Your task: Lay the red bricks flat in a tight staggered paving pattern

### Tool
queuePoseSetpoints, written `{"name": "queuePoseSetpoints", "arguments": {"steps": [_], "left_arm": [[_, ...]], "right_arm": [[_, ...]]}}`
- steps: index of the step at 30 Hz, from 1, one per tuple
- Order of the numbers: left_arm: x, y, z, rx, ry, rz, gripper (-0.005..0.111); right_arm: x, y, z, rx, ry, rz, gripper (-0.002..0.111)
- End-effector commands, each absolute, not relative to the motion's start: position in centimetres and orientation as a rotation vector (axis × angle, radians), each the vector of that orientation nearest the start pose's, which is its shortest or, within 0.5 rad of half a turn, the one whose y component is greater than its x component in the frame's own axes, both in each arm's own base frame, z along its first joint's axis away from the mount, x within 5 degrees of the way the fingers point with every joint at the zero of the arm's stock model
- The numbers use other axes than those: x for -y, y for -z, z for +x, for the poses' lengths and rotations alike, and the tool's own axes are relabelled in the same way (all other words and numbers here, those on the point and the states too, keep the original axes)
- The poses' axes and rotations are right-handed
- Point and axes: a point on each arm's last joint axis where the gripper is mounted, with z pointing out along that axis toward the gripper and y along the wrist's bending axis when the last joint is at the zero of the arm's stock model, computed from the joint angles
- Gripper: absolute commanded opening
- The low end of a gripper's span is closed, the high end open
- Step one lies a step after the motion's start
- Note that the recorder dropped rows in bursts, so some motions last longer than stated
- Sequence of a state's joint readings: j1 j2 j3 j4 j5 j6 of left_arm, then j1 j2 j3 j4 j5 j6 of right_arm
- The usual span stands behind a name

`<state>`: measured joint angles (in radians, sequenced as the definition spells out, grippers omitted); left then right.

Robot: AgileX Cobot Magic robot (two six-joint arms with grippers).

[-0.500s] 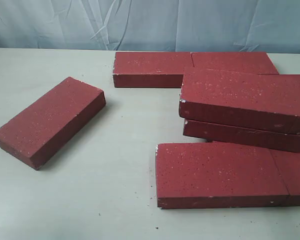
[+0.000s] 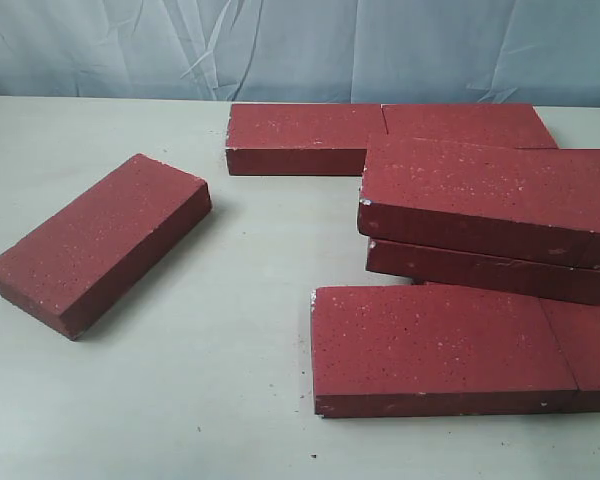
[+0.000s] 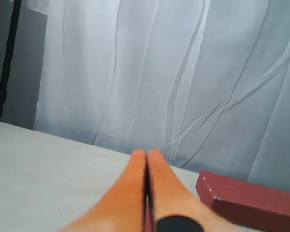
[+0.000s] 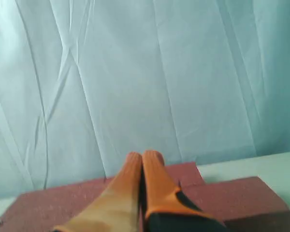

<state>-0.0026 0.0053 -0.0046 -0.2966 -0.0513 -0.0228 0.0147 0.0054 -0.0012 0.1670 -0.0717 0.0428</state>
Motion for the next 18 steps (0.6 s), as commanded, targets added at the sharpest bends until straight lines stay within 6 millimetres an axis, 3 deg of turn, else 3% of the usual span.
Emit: {"name": "queuePoseSetpoints", "arguments": {"steps": [1,3,4,7,9,12,14,17,18], "left_arm": [[-0.7,-23.2,5.2,-1.243,0.308,-0.322,0.000],[-0.8,-23.8,5.0,-1.167,0.358,-0.357,0.000],[-0.8,-25.2,4.6,-1.091,0.400,-0.363,0.000],[-1.0,-28.4,4.3,-0.946,0.487,-0.392,0.000],[-1.0,-30.5,5.1,-0.948,0.482,-0.390,0.000],[-0.9,-32.7,7.6,-1.023,0.462,-0.399,0.000],[-0.5,-34.4,9.8,-1.089,0.394,-0.315,0.000],[0.4,-36.1,14.2,-1.245,0.279,-0.153,0.000],[1.1,-35.9,16.7,-1.340,0.250,-0.076,0.000]], "right_arm": [[0.3,-23.0,5.3,-1.295,-0.278,0.251,-0.001],[0.4,-25.4,4.7,-1.175,-0.366,0.298,-0.001],[0.4,-27.4,4.3,-1.103,-0.367,0.282,-0.001],[0.4,-31.9,4.5,-1.054,-0.360,0.263,-0.001],[0.3,-34.4,5.4,-1.065,-0.342,0.246,-0.001],[0.2,-36.7,7.7,-1.117,-0.297,0.210,-0.001],[0.0,-37.7,9.3,-1.167,-0.230,0.155,-0.001],[-0.2,-38.6,12.0,-1.328,-0.109,0.063,-0.001],[-0.2,-38.5,13.5,-1.426,-0.060,0.032,-0.001]]}}
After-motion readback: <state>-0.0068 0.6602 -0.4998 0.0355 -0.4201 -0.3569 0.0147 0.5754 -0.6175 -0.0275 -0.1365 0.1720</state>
